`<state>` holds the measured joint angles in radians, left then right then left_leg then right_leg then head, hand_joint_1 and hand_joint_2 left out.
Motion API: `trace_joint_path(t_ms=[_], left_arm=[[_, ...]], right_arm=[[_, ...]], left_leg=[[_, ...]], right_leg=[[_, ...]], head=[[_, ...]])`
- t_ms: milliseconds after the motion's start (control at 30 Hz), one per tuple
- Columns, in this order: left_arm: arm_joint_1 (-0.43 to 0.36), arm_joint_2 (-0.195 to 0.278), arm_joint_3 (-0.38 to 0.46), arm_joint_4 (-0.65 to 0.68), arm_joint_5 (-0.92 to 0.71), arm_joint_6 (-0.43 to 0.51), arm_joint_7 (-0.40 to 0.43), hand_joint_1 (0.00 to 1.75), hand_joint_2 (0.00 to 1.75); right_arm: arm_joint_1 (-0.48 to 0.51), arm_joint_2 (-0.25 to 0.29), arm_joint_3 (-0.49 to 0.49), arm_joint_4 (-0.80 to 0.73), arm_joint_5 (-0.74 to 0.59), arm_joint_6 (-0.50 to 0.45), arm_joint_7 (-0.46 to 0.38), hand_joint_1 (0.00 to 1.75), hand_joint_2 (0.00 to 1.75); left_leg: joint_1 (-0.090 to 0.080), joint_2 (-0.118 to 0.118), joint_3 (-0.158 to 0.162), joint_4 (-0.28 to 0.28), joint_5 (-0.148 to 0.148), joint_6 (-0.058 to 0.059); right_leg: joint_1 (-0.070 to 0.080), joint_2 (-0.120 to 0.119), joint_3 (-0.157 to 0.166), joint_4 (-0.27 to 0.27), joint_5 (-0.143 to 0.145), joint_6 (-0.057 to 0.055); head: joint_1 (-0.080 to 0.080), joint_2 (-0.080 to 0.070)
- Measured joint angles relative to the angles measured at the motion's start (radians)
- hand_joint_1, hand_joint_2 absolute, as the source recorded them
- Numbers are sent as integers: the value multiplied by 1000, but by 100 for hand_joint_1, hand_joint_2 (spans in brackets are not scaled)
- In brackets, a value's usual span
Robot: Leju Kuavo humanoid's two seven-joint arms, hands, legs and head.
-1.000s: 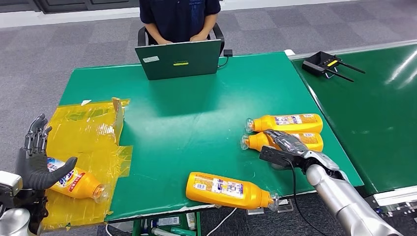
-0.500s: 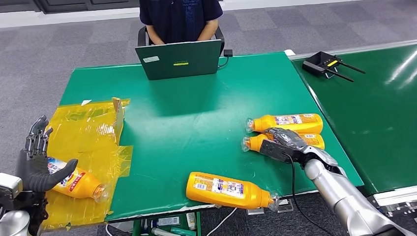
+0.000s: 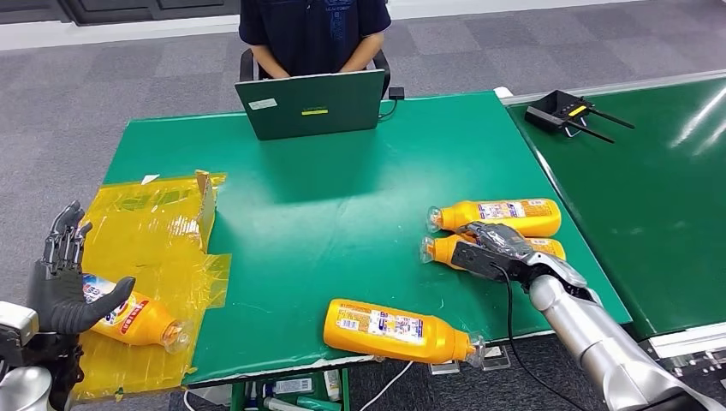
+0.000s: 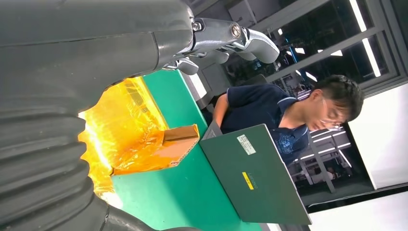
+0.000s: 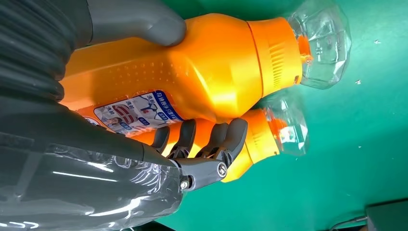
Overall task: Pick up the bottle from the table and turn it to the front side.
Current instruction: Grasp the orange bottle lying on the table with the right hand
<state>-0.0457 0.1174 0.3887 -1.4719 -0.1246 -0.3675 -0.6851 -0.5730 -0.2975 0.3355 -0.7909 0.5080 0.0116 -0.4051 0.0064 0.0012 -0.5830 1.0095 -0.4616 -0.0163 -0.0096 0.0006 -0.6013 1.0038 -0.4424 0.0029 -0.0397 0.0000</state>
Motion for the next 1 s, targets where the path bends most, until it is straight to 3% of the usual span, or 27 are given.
trace_joint_path(t_ms=[567,1000], left_arm=[[15,-14,0,-13,3,6,1,0,175],[-21,-30,-21,5,-13,7,9,0,175]], right_arm=[[-28,8,18,22,-54,-28,-33,175,175],[-64,8,-2,-88,-99,-56,0,175,175]], left_leg=[[0,0,1,0,0,0],[0,0,0,0,0,0]], right_leg=[[0,0,1,0,0,0],[0,0,0,0,0,0]], head=[[0,0],[0,0]])
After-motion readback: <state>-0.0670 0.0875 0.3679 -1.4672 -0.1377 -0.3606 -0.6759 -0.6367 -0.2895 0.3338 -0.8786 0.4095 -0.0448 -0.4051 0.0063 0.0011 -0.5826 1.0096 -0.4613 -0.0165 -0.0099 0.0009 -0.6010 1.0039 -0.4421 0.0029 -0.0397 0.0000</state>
